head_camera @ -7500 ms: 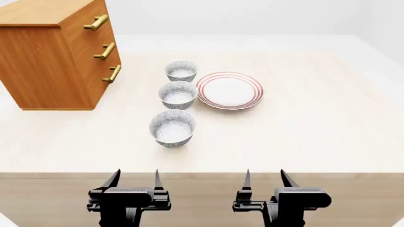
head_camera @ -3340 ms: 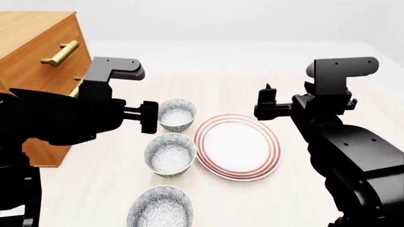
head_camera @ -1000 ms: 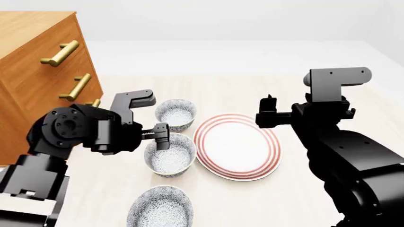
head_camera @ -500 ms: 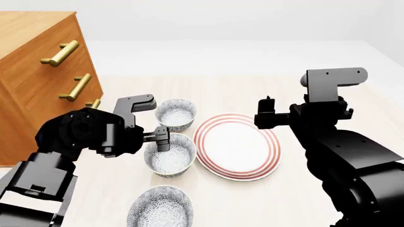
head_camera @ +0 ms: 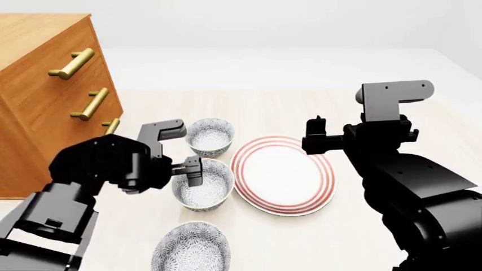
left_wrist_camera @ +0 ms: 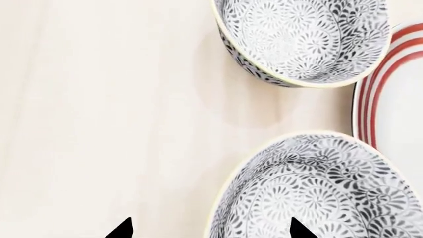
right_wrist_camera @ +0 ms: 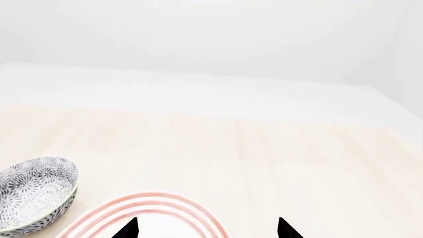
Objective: Stack the bowl in the middle on the bowl at the back.
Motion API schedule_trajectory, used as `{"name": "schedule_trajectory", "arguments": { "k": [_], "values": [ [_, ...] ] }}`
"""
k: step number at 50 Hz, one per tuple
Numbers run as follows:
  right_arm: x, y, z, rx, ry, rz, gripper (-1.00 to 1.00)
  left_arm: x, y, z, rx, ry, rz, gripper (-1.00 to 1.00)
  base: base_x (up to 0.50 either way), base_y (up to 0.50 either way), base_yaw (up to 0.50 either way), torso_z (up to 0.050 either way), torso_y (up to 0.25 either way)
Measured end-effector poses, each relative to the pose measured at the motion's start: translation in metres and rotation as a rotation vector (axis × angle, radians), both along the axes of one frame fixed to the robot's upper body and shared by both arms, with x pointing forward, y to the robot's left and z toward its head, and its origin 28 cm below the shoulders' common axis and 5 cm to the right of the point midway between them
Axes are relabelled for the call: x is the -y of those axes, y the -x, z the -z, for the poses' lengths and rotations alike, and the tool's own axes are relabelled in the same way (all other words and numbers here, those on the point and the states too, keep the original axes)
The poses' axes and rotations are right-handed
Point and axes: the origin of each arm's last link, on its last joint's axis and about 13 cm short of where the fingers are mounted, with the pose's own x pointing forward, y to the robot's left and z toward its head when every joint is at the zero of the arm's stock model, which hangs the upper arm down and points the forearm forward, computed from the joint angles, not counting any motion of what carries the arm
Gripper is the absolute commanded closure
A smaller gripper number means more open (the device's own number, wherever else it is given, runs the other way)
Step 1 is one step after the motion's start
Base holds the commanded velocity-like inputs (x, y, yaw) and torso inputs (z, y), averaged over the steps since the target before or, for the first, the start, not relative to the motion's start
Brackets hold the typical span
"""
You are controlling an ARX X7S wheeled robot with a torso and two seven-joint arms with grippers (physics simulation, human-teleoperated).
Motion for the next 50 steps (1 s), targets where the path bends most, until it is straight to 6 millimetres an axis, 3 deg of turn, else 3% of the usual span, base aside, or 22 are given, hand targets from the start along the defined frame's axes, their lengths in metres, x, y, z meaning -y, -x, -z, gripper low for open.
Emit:
{"name": "schedule_trajectory", "arguments": {
  "k": [34,35,50],
  "values": [
    [-0.001,-0.001,0.001,-0.008,0.009,-0.002,-1.0,-0.004,0.004,0.027,-0.119,0.085,-0.093,-1.0,0.0,0.0,0.0,0.0,0.0],
    [-0.001,-0.001,0.001,-0.008,0.009,-0.002,-1.0,-0.004,0.004,0.027,-0.12,0.088,-0.1,1.0,0.0,0.0,0.0,0.0,0.0],
    [-0.001,-0.001,0.001,-0.009,0.009,0.002,-1.0,0.0,0.001,0.031,-0.13,0.244,-0.174,1.0,0.0,0.0,0.0,0.0,0.0]
  ]
}}
